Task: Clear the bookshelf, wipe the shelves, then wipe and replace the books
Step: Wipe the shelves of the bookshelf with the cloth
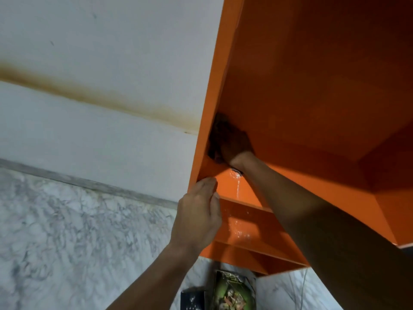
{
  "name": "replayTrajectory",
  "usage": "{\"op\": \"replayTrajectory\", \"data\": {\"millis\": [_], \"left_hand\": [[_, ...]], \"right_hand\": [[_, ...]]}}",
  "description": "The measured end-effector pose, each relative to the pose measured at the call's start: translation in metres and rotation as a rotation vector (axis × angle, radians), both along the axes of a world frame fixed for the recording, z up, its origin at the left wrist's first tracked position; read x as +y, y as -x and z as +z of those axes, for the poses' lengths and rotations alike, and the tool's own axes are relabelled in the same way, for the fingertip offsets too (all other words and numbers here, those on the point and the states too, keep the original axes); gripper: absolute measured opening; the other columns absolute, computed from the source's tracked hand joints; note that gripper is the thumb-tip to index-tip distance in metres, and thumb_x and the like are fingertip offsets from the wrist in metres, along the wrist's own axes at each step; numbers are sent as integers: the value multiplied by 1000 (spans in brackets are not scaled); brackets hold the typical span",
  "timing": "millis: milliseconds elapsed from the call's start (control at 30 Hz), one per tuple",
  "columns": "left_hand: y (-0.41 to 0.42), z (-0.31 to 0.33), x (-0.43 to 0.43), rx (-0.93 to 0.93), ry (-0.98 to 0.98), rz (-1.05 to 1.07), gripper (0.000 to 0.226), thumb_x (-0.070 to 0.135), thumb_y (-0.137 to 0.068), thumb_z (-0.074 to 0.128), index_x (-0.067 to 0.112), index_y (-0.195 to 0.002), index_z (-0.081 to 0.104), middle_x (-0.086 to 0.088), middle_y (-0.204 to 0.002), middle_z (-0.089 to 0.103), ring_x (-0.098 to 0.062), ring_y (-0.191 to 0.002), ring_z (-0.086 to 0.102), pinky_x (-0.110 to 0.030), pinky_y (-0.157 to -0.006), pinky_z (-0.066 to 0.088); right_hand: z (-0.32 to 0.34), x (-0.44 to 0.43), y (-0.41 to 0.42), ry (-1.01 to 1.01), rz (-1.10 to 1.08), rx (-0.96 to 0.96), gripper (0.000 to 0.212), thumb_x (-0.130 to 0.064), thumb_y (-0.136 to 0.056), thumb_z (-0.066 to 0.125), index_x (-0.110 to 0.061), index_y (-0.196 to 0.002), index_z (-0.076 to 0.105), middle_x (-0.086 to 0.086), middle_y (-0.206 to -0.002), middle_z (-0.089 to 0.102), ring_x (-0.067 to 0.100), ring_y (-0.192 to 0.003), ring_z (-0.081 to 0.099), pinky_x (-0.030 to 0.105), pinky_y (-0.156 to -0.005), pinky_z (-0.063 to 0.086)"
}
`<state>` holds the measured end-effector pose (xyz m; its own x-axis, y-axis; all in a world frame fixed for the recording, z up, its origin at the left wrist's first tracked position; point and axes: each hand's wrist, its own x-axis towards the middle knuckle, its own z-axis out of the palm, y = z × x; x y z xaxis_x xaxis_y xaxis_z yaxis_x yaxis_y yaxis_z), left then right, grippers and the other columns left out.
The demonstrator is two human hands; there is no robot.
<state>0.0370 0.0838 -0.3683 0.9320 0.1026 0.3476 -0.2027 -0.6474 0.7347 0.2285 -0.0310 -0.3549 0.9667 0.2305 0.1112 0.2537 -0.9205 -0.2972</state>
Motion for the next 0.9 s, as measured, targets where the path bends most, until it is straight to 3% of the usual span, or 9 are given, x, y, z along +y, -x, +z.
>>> {"op": "replayTrajectory", "data": {"millis": [133, 233, 333, 433, 533, 667, 767, 833, 900], "left_hand": [[25, -16, 33, -59, 181, 221, 23, 24, -89, 61, 19, -109, 71, 10, -102, 73, -8, -86, 68, -32, -72, 59], [20, -25, 46, 45, 219, 271, 39, 43, -95, 50, 25, -128, 60, 6, -125, 68, -14, -115, 64, -36, -92, 55], [4, -29, 41, 3, 212, 128, 51, 53, -103, 33, 33, -145, 52, 9, -139, 63, -9, -125, 60, -39, -103, 53], [-8, -41, 28, -174, 233, 71, 45, 48, -107, 30, 34, -139, 59, 11, -99, 74, -7, -85, 70, -35, -73, 61], [-16, -60, 18, -332, 294, 134, 47, 46, -107, 31, 26, -134, 65, 9, -80, 70, -9, -64, 66, -33, -57, 59], [-28, -87, 9, -522, 342, 144, 54, 50, -105, 31, 19, -128, 69, 10, -75, 70, -10, -64, 66, -23, -53, 56], [-37, -96, 4, -613, 429, 128, 60, 53, -103, 29, 13, -106, 73, 9, -76, 69, -6, -70, 67, -13, -56, 53], [-35, -100, -1, -653, 493, 92, 53, 49, -105, 28, 19, -96, 71, 6, -80, 70, -4, -74, 67, -8, -58, 49], [-30, -105, -6, -684, 514, 61, 46, 49, -107, 26, 33, -99, 68, 8, -89, 72, -4, -82, 68, -9, -66, 51]], "right_hand": [[-6, -11, 37, -136, 167, 10, 49, -41, -105, 37, -23, -150, 46, 7, -149, 52, 29, -137, 48, 55, -112, 38], [-2, -20, 63, -132, 271, -4, 36, -42, -104, 42, -31, -134, 59, 0, -136, 61, 28, -120, 58, 47, -97, 46], [1, -26, 90, -91, 310, 22, 36, -37, -103, 48, -27, -136, 58, 3, -142, 53, 28, -126, 49, 42, -103, 39], [-4, -32, 107, -147, 322, 46, 20, -44, -100, 48, -25, -97, 54, 1, -118, 47, 24, -106, 50, 46, -88, 43], [-2, -19, 109, -174, 307, 8, 29, -42, -101, 52, -26, -81, 38, -6, -88, 47, 16, -83, 47, 41, -71, 33], [-12, -10, 111, -117, 345, -170, 29, -47, -100, 50, -20, -96, 38, -1, -79, 49, 27, -77, 51, 42, -64, 34], [-21, -8, 118, -93, 369, -354, 32, -47, -100, 49, -24, -119, 40, 3, -87, 62, 31, -77, 60, 43, -65, 44], [-31, -8, 125, -49, 360, -518, 35, -49, -100, 48, -27, -127, 46, 4, -104, 69, 33, -89, 63, 42, -71, 47], [-43, -10, 132, -1, 365, -709, 27, -48, -99, 50, -30, -118, 56, 0, -106, 71, 30, -93, 65, 39, -71, 46]]}}
